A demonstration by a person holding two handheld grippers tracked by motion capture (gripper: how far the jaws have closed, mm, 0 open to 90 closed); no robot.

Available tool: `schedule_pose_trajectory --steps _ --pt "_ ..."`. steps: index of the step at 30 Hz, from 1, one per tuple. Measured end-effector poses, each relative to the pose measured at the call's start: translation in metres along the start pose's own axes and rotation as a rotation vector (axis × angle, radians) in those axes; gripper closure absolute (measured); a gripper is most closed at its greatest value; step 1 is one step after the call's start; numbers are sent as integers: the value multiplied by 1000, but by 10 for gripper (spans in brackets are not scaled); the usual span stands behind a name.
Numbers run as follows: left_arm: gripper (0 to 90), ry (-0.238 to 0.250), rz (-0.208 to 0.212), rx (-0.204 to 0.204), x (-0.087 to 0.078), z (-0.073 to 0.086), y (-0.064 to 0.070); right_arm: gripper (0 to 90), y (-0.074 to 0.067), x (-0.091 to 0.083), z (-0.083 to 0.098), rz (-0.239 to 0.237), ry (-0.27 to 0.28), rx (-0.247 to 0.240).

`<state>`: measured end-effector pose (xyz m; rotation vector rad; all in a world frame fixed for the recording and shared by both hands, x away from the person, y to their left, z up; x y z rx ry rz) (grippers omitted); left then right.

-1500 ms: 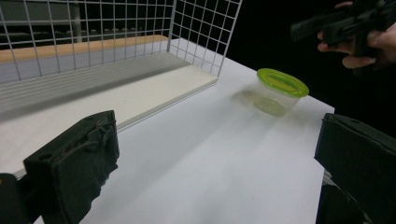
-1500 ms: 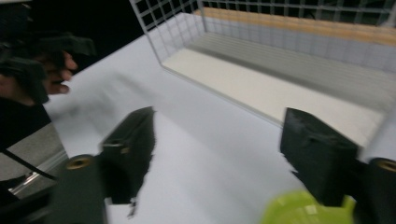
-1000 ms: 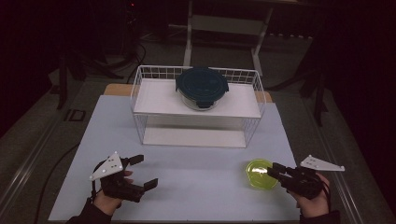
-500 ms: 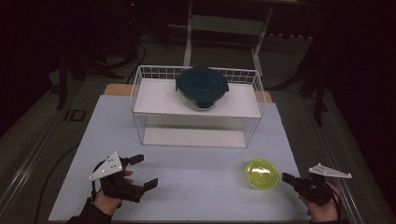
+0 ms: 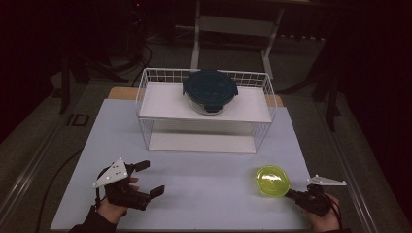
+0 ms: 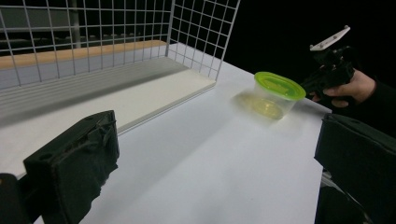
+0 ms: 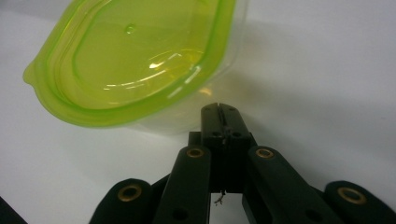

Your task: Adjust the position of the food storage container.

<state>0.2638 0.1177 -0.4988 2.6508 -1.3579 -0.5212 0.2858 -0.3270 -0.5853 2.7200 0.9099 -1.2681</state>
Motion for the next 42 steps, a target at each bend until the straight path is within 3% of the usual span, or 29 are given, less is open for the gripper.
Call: schedule_pose_trajectory --steps 24,34,42 --pt "0 -7 5 0 2 1 1 900 -31 33 -23 -87 -51 -75" --pt "0 0 6 -1 1 0 0 900 -21 37 -27 -57 -55 -58" --pt "0 -5 8 -4 2 1 1 900 -33 50 -31 -77 -84 -92"
Point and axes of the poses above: each handheld gripper's, and its own axes: x roughly forward along the jaws, z roughly out of its underside, y roughly to its right, the point moved 9 cm from there along x, roughly forward along the jaws, and after that the axes turned 3 degrees about -x, right-handed, at the moved point
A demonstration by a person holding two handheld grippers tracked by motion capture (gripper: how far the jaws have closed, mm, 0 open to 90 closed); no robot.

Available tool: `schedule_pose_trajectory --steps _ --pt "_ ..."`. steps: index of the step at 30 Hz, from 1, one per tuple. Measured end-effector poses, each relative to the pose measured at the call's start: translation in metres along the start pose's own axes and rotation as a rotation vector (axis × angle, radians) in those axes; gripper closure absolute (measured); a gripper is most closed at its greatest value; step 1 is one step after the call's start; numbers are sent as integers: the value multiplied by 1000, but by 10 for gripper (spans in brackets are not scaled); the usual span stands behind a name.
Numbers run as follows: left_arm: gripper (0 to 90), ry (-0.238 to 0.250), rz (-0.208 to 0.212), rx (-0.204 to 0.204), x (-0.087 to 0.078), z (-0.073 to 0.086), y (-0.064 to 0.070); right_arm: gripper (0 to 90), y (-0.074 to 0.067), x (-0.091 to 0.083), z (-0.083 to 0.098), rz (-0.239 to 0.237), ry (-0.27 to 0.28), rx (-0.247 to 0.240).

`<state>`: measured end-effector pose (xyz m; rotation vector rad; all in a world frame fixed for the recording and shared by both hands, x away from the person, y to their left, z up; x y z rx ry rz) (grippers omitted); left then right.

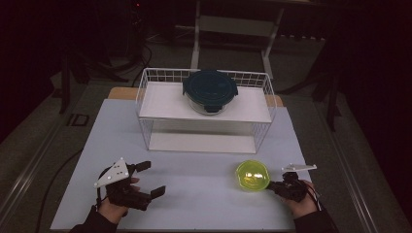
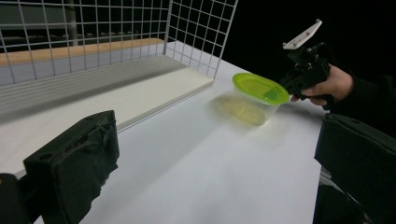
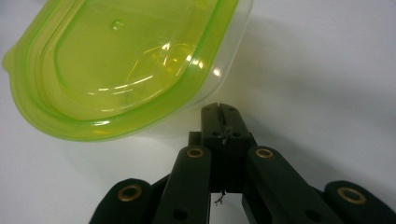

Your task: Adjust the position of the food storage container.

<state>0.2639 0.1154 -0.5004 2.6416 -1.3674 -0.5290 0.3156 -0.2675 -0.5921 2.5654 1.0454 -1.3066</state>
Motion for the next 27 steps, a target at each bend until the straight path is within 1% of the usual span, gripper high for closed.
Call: schedule_pose_trajectory --steps 4,11,12,14,15,18,20,23,27 --pt "0 -1 1 1 0 0 0 900 -9 9 -5 -20 -14 -20" --pt "0 4 1 4 -1 -1 0 900 -32 27 -17 -55 -45 -77" --pt "0 4 1 4 -1 -1 0 900 -32 27 -17 -55 -45 -77" --pt "0 7 1 1 -2 -1 0 900 -35 30 -19 -49 -57 -95" --pt "0 8 1 2 -2 -1 0 900 -35 31 -20 -46 -55 -98" --pt "0 8 1 0 -2 -1 0 900 -29 32 -21 -39 -49 -75" --pt "0 11 3 0 -2 -1 0 900 -28 32 -23 -48 -40 -56" --pt "0 8 5 0 -1 -1 0 900 -32 33 -26 -52 -37 -65" --pt "0 2 4 10 0 0 1 900 -38 39 -31 -69 -42 -77"
Point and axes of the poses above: each handheld gripper's, and its own axes: x roughly forward along the jaws, z roughly out of its underside, y roughly to its right, the point moved 9 cm from there along x, roughly forward along the jaws, and after that the axes turned 3 degrees about -x, right-handed, at the moved point
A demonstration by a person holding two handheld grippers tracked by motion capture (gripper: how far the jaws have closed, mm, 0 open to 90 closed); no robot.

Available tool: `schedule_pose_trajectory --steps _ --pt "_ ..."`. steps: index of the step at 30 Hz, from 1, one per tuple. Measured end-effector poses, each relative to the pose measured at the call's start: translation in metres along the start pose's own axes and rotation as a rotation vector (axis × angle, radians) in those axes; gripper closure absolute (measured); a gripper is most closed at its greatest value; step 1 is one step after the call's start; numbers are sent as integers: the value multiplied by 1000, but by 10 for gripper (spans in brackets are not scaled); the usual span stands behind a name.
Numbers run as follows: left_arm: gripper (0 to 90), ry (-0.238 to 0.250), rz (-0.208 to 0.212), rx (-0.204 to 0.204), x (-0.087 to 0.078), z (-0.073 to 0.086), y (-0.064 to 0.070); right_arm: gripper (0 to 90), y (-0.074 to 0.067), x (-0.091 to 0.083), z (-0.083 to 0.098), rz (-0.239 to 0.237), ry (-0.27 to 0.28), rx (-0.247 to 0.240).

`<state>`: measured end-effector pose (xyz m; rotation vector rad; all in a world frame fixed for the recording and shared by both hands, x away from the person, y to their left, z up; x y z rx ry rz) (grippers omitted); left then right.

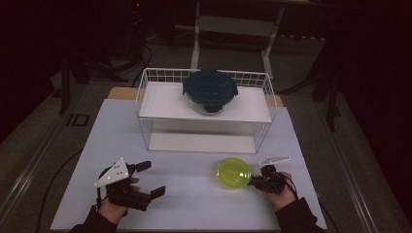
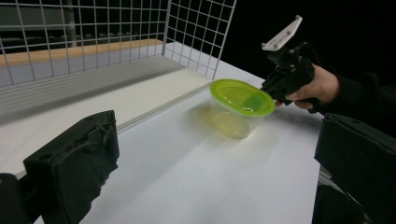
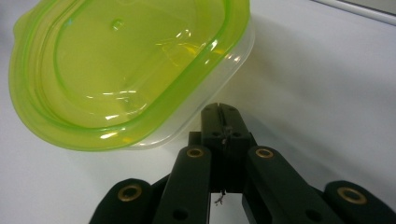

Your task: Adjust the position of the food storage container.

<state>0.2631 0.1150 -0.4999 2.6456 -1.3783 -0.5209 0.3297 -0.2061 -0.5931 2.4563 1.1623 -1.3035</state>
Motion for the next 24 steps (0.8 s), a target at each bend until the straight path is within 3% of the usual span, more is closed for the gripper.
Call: schedule_pose_trajectory --steps 9,17,24 --pt "0 1 1 -3 0 0 0 900 -17 18 -14 -38 -16 -33" --pt "0 5 4 -5 -1 0 0 900 -39 40 -28 -73 -40 -94" --pt "0 5 4 -4 -1 0 0 900 -48 50 -35 -87 -50 -114"
Point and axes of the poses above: each handheld gripper's, and its own axes: x roughly forward along the jaws, z roughly out of its underside, y roughly to its right, the point moved 9 cm from there along x, roughly forward along the jaws, and after that the axes turned 3 degrees about -x, right-handed, at the moved point
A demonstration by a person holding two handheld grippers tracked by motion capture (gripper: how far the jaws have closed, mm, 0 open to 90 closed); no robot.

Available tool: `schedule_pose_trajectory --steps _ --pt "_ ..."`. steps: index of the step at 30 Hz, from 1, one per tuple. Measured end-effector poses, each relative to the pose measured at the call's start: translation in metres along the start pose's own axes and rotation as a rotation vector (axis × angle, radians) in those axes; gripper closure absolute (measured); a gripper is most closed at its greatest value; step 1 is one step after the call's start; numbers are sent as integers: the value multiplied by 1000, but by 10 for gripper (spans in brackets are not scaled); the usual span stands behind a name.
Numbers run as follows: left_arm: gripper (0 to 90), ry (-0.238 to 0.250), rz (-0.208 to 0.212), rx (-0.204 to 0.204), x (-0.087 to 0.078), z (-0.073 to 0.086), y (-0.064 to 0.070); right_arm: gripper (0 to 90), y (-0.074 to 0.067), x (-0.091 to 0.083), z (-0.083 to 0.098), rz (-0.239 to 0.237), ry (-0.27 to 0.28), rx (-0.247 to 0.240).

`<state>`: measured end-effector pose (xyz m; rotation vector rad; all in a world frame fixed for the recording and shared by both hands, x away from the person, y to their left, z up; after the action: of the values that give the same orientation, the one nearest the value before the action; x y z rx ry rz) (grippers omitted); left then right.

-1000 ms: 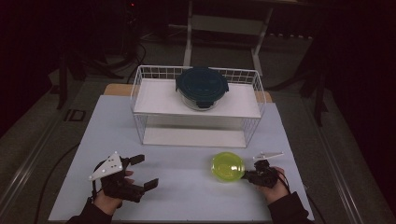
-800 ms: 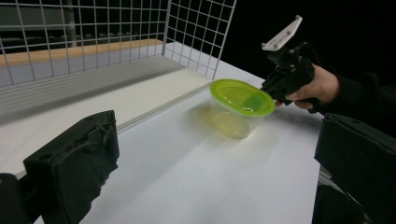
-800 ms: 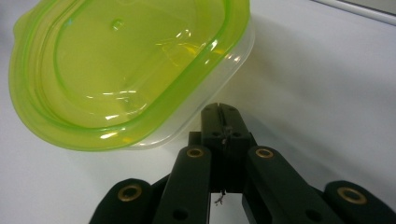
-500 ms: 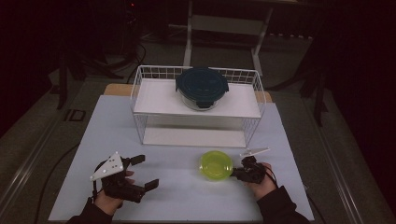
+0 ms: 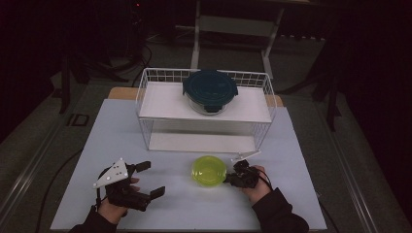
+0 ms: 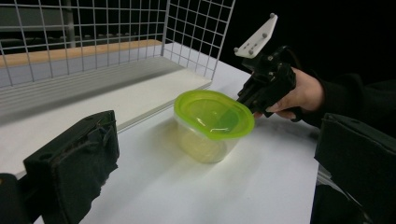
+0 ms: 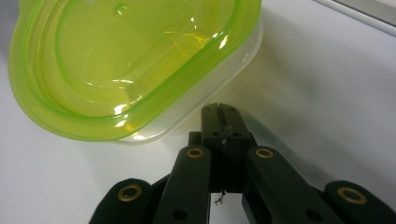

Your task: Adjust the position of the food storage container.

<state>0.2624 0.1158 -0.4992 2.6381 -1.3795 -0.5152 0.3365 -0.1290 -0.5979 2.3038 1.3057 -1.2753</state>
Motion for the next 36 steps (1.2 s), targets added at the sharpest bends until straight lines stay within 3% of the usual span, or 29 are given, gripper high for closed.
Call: schedule_pose_trajectory --steps 17,28,31,36 --pt "0 -2 8 5 0 1 1 900 -9 16 -16 -11 3 -24" --pt "0 -2 13 23 1 0 4 857 -4 -11 -9 33 43 -44" --pt "0 20 38 34 1 -2 7 783 -5 -26 -8 48 74 -47" --pt "0 -7 30 59 4 -5 9 639 -7 -51 -10 60 132 -51"
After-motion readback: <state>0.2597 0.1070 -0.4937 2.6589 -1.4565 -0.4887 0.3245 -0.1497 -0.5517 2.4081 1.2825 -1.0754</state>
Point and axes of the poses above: each handheld gripper's, and its own axes: x roughly forward along the jaws, z roughly out of its underside, y roughly to its right, the point moved 9 cm from there along x, roughly forward along the jaws, and after that the axes turned 3 degrees about -x, right-handed, at the moved point
